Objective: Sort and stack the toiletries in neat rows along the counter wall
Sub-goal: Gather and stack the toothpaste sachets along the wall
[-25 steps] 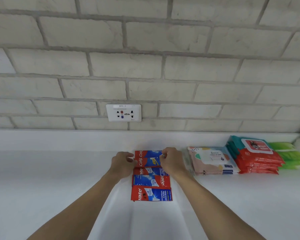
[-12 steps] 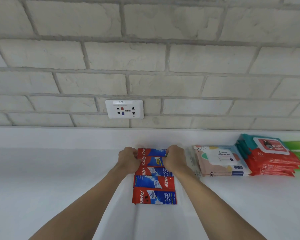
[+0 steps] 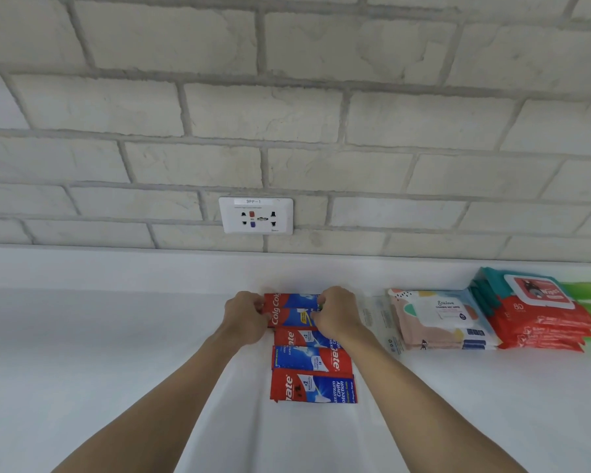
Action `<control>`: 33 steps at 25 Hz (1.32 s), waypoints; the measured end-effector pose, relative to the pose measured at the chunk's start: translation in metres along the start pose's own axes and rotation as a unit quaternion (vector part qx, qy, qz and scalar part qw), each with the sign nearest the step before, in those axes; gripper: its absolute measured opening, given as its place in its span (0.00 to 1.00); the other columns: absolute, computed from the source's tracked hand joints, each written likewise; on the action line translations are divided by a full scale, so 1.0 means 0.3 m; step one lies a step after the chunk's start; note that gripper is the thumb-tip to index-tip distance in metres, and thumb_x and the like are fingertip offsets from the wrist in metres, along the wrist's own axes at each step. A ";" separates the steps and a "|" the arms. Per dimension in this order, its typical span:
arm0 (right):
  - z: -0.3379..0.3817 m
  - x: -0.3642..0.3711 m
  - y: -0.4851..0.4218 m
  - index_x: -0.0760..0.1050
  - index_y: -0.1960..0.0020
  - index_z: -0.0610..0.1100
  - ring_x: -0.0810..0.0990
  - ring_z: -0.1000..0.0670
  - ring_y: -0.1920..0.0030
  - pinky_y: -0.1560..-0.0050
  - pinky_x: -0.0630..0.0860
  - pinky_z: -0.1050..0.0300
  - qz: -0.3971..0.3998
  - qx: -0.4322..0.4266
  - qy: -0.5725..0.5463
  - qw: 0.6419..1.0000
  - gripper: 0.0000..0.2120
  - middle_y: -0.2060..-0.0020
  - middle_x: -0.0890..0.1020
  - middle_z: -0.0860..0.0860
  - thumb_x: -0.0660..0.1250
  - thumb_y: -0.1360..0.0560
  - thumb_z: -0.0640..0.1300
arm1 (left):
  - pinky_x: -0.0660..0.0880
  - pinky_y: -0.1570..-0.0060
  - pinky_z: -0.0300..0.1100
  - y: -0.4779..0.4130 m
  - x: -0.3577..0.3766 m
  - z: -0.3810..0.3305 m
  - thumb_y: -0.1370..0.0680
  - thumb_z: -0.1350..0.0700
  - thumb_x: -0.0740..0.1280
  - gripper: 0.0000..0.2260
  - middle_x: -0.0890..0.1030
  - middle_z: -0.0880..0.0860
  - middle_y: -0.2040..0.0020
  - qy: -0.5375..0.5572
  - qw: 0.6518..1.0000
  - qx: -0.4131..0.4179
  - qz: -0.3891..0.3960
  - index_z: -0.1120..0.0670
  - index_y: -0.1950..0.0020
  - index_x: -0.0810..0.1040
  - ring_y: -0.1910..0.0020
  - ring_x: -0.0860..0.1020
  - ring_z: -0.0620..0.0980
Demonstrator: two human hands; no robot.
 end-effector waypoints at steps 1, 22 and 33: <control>0.011 0.004 0.000 0.77 0.43 0.41 0.79 0.49 0.45 0.54 0.75 0.62 0.002 -0.004 -0.002 1.000 0.14 0.44 0.79 0.46 0.72 0.26 0.45 | 0.76 0.43 0.46 -0.003 -0.008 0.007 0.22 0.56 0.68 0.18 0.78 0.55 0.39 -0.001 1.000 0.000 -0.004 0.59 0.34 0.74 0.41 0.77 0.51; 0.495 0.275 0.056 0.79 0.42 0.38 0.78 0.46 0.44 0.55 0.71 0.62 0.040 -0.067 0.037 0.996 0.14 0.43 0.79 0.43 0.70 0.26 0.41 | 0.72 0.53 0.36 -0.068 -0.434 0.421 0.25 0.60 0.69 0.13 0.83 0.54 0.47 -0.004 0.998 -0.028 -0.055 0.56 0.40 0.80 0.52 0.77 0.49; 0.876 0.536 0.115 0.78 0.41 0.38 0.73 0.52 0.52 0.71 0.59 0.74 0.050 -0.109 0.022 0.993 0.13 0.43 0.79 0.44 0.69 0.24 0.42 | 0.72 0.49 0.37 -0.095 -0.787 0.712 0.24 0.61 0.69 0.14 0.83 0.55 0.45 -0.014 0.996 -0.027 -0.083 0.57 0.39 0.80 0.46 0.79 0.52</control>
Point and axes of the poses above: each hand's wrist, its own y-axis away from the middle knuckle, its own x-axis out of the palm, z = x × y, the point moved 2 cm from there along -y, towards the middle knuckle
